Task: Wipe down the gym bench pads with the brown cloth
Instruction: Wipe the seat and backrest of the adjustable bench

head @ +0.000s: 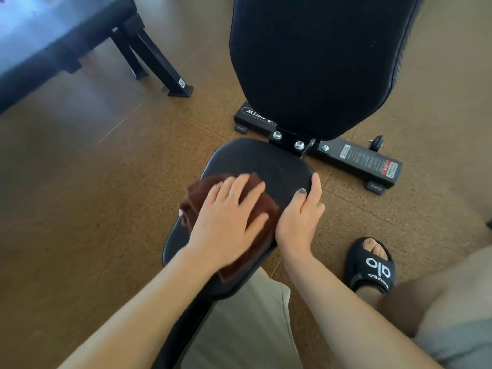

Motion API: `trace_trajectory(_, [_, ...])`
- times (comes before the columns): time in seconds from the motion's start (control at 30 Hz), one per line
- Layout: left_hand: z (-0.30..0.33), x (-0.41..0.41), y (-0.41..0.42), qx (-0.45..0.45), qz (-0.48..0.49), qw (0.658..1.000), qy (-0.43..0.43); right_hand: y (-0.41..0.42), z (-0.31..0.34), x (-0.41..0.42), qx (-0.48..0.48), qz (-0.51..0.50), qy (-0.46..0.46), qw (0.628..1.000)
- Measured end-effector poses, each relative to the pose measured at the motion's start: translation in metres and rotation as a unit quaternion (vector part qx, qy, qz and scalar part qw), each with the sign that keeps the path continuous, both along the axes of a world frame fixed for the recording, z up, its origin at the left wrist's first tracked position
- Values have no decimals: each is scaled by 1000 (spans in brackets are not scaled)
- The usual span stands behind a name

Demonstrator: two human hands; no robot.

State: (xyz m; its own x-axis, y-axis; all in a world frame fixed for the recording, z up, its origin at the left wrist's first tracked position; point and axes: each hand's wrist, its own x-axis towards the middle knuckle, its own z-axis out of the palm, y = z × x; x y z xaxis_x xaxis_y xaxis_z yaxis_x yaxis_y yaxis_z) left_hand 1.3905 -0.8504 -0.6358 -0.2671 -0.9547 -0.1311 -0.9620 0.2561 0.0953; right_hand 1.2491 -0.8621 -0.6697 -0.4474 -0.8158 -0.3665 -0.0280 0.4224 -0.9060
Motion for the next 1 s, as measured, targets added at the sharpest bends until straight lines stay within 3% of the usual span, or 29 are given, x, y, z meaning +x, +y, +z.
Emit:
trace_trajectory(0.1, [0, 8, 3, 17, -38, 999, 8, -1, -4, 2, -2, -16, 4, 1000])
trace_trajectory(0.23, [-7, -1, -63, 0, -139, 990, 21, -3, -10, 2, -10, -28, 2, 1000])
trace_trajectory(0.4, [-18, -28, -138, -26, -167, 985, 23, -3, -17, 2, -13, -32, -7, 999])
trace_trajectory(0.73, [-14, -16, -164, -15, 15, 1000, 13, -3, -12, 0, -20, -15, 16, 1000])
trace_trajectory(1.0, [-7, 37, -110, 60, 246, 957, 145, -1, -4, 2, -10, -18, 19, 1000])
